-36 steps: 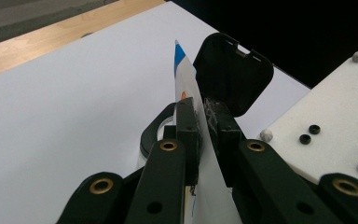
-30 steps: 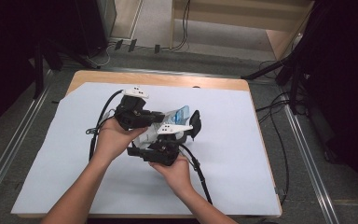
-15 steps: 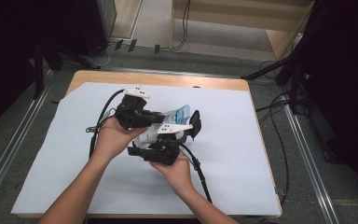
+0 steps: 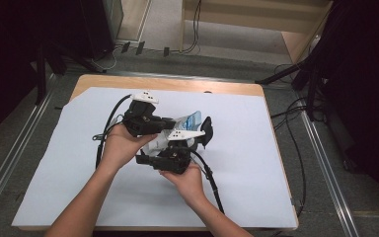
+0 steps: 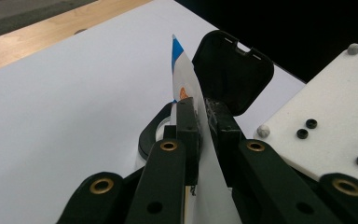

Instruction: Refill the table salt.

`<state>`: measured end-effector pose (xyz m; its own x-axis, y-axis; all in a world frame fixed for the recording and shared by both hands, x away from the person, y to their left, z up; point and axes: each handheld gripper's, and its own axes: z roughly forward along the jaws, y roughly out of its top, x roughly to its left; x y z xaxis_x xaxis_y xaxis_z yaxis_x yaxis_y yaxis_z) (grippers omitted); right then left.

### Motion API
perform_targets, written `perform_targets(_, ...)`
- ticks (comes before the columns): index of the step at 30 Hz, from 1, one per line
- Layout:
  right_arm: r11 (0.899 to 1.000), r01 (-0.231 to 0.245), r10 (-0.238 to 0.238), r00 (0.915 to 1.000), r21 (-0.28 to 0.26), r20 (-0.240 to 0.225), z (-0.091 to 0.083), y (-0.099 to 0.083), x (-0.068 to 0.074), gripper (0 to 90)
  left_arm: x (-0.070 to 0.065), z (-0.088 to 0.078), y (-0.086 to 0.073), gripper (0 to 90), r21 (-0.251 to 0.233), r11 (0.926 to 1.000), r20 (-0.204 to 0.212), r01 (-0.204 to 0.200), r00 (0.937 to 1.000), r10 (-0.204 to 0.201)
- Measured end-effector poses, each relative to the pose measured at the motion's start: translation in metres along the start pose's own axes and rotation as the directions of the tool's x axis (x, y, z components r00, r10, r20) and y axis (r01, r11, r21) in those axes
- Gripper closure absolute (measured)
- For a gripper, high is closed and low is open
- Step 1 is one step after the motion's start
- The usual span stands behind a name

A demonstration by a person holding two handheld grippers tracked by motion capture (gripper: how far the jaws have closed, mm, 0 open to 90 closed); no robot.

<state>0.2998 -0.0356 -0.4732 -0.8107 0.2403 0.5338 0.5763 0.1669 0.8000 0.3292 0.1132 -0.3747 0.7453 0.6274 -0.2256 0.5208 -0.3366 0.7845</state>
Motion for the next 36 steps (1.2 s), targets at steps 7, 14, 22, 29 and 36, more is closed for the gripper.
perform_targets(7,1.000,-0.013,0.013,0.9999,0.003,-0.011,0.0006,-0.0002,-0.0011,64.0,-0.0013,-0.0004,-0.0007,85.8,0.001,1.0000,-0.005,-0.004,1.0000,0.004)
perform_targets(14,1.000,-0.021,0.021,0.9996,0.005,-0.017,0.0016,-0.0006,-0.0021,64.2,-0.0014,-0.0005,-0.0013,85.8,0.000,1.0000,-0.004,-0.002,1.0000,0.002)
perform_targets(22,1.000,-0.011,0.011,0.9999,0.009,-0.007,0.0015,-0.0009,-0.0012,64.1,-0.0019,-0.0005,-0.0017,85.8,0.001,1.0000,-0.005,-0.004,1.0000,0.004)
perform_targets(29,1.000,-0.005,0.005,1.0000,0.010,0.000,0.0019,-0.0010,-0.0006,64.1,-0.0020,-0.0006,-0.0018,85.8,-0.001,1.0000,-0.005,-0.005,1.0000,0.005)
perform_targets(36,1.000,-0.001,0.001,1.0000,0.011,0.006,0.0018,-0.0010,-0.0001,64.0,-0.0021,-0.0003,-0.0019,86.0,-0.003,1.0000,-0.006,-0.005,1.0000,0.005)
